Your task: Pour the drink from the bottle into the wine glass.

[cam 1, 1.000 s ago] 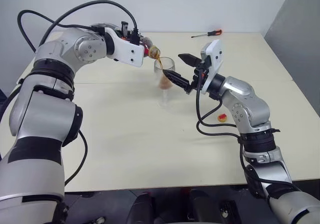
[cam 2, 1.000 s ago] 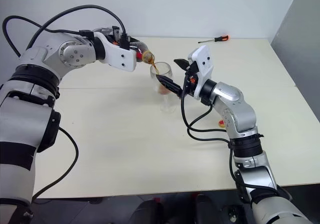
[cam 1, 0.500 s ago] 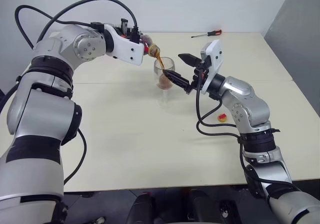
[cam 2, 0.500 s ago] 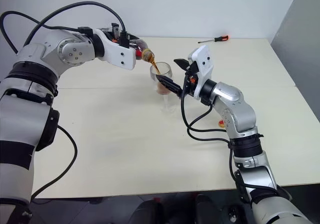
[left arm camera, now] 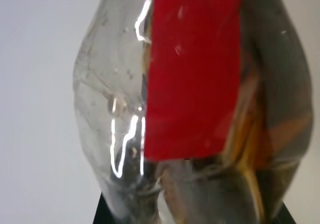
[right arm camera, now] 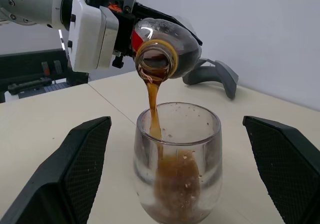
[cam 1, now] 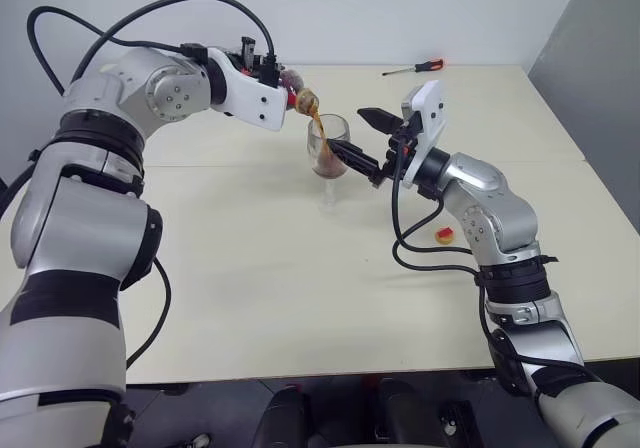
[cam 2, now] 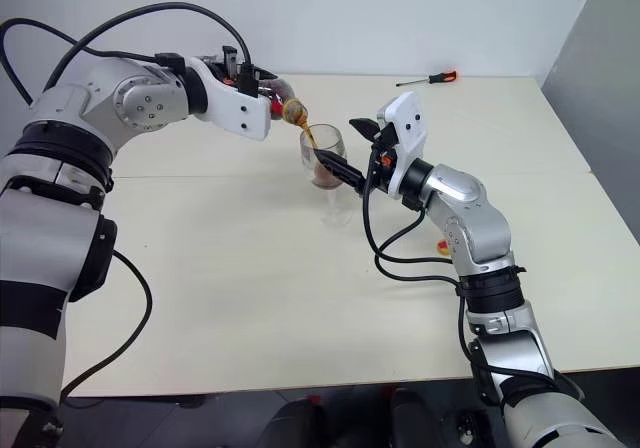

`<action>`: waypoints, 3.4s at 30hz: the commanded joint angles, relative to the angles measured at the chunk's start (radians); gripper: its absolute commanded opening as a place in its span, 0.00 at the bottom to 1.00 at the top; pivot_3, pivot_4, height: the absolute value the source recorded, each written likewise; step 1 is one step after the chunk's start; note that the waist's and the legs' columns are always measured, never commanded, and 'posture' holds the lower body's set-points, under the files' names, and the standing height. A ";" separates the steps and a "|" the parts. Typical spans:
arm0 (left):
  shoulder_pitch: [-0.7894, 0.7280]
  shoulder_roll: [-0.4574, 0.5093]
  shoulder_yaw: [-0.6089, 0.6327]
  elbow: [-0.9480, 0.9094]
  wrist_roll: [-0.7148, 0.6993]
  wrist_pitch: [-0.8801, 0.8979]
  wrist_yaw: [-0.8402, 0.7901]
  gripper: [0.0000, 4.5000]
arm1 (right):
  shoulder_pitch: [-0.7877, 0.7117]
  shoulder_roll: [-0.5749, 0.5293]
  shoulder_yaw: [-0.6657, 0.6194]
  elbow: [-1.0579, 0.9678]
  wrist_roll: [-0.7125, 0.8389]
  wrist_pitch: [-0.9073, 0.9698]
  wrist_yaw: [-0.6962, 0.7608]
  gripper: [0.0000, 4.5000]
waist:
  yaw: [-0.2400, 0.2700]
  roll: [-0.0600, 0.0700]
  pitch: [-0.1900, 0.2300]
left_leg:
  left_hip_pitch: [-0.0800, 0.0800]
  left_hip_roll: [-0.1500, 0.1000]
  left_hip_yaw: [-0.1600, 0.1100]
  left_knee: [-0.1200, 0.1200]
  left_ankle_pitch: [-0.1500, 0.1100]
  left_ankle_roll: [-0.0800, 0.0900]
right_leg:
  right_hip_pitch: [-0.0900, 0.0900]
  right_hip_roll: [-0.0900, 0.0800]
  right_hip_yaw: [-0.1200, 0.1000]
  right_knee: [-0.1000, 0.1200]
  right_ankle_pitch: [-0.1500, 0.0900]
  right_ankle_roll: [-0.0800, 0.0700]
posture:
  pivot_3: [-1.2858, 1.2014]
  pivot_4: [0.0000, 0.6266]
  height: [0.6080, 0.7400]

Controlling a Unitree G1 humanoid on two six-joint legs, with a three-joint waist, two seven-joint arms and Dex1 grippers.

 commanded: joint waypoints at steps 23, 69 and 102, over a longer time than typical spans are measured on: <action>-0.070 0.029 -0.012 -0.005 0.002 -0.016 0.034 0.22 | -0.005 -0.003 -0.005 -0.059 0.004 -0.020 0.011 1.00 | 0.000 0.000 0.000 | 0.000 0.000 0.000 0.000 0.000 0.000 | 0.000 0.000 0.000 0.000 0.000 0.000 | 0.52 0.24 1.00; -0.030 -0.011 0.057 0.005 -0.098 0.014 -0.076 0.22 | 0.000 -0.020 -0.008 -0.067 0.003 -0.004 0.020 1.00 | 0.000 0.000 0.000 | 0.000 0.000 0.000 0.000 0.000 0.000 | 0.000 0.000 0.000 0.000 0.000 0.000 | 0.52 0.24 1.00; 0.351 -0.114 0.652 -0.539 -0.826 0.772 -0.438 0.22 | 0.123 -0.116 -0.083 -0.277 0.274 0.133 0.194 1.00 | -0.022 0.000 0.000 | 0.000 0.001 -0.003 0.002 0.000 0.000 | 0.001 0.000 0.001 0.003 0.000 0.000 | 0.52 0.24 1.00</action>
